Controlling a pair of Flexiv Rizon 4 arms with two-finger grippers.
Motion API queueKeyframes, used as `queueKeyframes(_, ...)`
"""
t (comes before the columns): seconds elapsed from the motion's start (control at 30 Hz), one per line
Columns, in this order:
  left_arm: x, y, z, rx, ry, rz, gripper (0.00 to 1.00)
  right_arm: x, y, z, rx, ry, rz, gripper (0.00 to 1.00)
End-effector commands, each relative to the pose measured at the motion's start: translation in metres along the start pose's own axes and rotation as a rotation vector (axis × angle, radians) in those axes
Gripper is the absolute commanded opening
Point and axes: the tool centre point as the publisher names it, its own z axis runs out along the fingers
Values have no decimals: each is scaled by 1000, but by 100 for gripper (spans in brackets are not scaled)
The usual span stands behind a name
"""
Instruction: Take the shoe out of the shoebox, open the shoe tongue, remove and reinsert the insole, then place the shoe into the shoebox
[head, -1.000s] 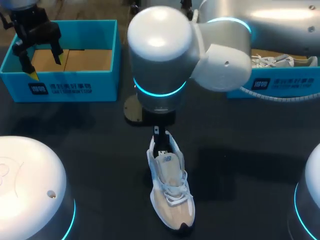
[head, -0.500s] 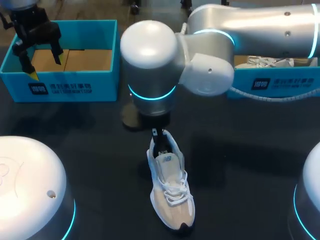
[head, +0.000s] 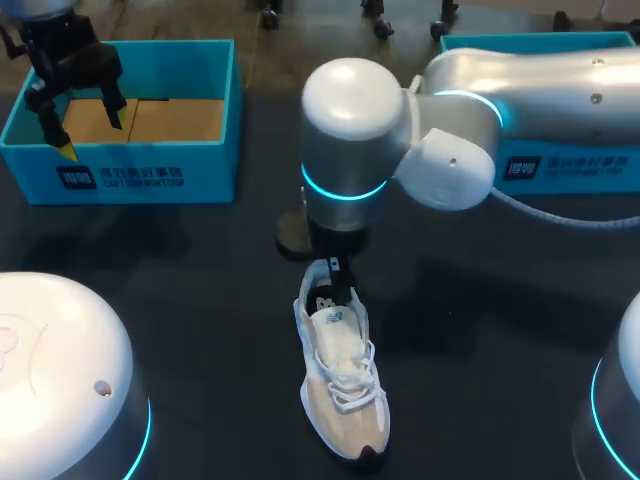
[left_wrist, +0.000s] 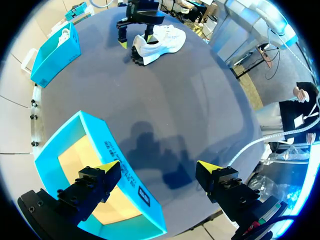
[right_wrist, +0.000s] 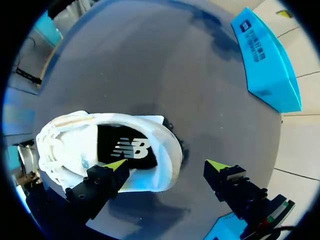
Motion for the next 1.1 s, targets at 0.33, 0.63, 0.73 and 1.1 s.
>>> queueKeyframes(0.33, 0, 0, 0, -2, 1, 0, 100, -15, 11, 16, 27, 48, 27, 90)
queueKeyframes(0.63, 0, 0, 0, -2, 1, 0, 100, -14, 17, 24, 57, 68, 26, 82)
queueKeyframes(0.73, 0, 0, 0, -2, 1, 0, 100, -14, 16, 29, 53, 80, 32, 49)
queueKeyframes(1.1, 0, 0, 0, -2, 1, 0, 100, -8, 8, 8, 67, 37, 66, 0)
